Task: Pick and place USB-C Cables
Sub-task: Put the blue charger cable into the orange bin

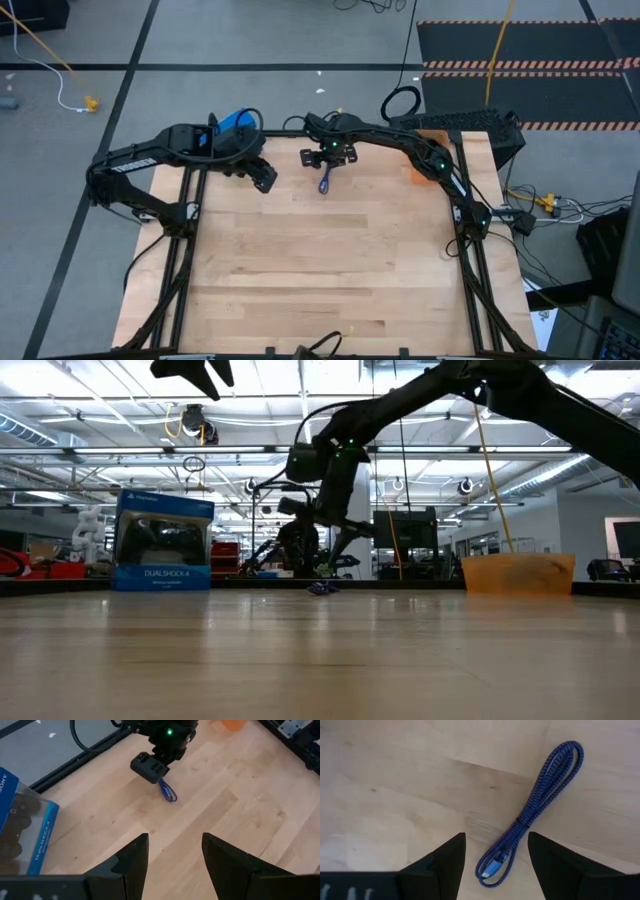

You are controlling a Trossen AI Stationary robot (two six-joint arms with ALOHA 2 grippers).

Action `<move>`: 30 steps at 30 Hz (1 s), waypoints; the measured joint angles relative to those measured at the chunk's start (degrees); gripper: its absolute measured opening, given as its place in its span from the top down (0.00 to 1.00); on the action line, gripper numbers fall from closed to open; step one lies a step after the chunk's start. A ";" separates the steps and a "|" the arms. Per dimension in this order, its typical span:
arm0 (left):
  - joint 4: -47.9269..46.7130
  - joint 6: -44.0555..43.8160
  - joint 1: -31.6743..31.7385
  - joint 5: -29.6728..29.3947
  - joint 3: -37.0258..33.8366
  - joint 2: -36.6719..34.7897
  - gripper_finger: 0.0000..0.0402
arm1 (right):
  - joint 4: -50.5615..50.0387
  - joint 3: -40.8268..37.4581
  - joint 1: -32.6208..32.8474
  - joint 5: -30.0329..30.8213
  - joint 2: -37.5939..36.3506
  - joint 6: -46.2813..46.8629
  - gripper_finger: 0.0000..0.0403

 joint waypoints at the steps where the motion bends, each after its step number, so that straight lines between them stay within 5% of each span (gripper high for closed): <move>1: -0.01 0.14 0.00 -0.01 0.00 0.00 0.54 | -0.27 0.00 0.00 -0.08 0.21 -0.04 0.49; 21: 0.14 3.35 0.00 1.45 0.00 0.00 0.54 | 3.15 -9.25 0.62 0.05 1.49 -0.49 0.49; 30: 0.16 3.26 0.00 1.90 0.00 0.00 0.54 | 3.39 -9.46 1.01 0.44 1.64 -3.63 0.65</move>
